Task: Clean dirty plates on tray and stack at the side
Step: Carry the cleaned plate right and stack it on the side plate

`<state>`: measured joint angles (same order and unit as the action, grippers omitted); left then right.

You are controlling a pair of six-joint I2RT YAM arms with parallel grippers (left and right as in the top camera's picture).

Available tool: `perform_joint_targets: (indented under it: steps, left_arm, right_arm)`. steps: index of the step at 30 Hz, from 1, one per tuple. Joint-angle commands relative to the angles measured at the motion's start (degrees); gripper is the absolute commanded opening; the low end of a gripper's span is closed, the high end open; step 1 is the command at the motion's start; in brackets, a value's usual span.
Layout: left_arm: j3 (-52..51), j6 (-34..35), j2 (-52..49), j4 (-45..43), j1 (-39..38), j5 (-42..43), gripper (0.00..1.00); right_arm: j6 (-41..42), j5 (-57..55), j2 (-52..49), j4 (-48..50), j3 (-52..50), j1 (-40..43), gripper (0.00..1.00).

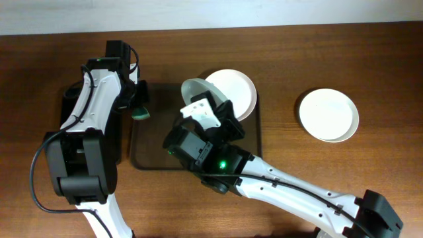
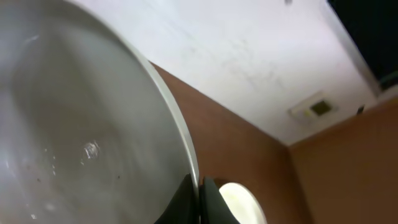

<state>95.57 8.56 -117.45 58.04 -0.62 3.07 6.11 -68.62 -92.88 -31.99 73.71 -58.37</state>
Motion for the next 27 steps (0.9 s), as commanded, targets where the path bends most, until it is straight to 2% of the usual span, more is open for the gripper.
perform_joint_targets:
  steps: [1, 5, 9, 13, 17, 27]
  left_arm:
    - [0.2, -0.96, 0.35, -0.11, 0.04, 0.81, 0.0]
    - [0.2, -0.96, 0.33, -0.11, 0.04, 0.81, 0.0]
    - [0.28, -1.2, 0.46, 0.22, 0.48, -0.61, 0.01]
    - [0.72, -1.42, 2.86, 4.68, 6.8, -6.21, 0.01]
    - [0.35, -5.44, 3.19, 5.22, 13.46, -6.43, 0.01]
    - [-11.3, -4.31, 2.93, -6.64, 12.52, -14.05, 0.01]
  right_arm:
    - [-9.66, -5.11, -0.2, 2.82, 0.48, -1.33, 0.04]
    - [-15.69, -8.9, -0.2, 7.41, 0.48, -2.34, 0.04]
    - [-15.72, -8.83, -0.24, 7.87, 0.48, -2.54, 0.04]
    - [-14.4, -7.58, -0.24, 7.85, 0.48, -2.51, 0.04]
    - [-14.21, -3.28, -0.24, 7.87, 0.48, -2.51, 0.04]
    - [-12.68, 0.11, -0.24, 8.68, 0.46, -2.36, 0.04]
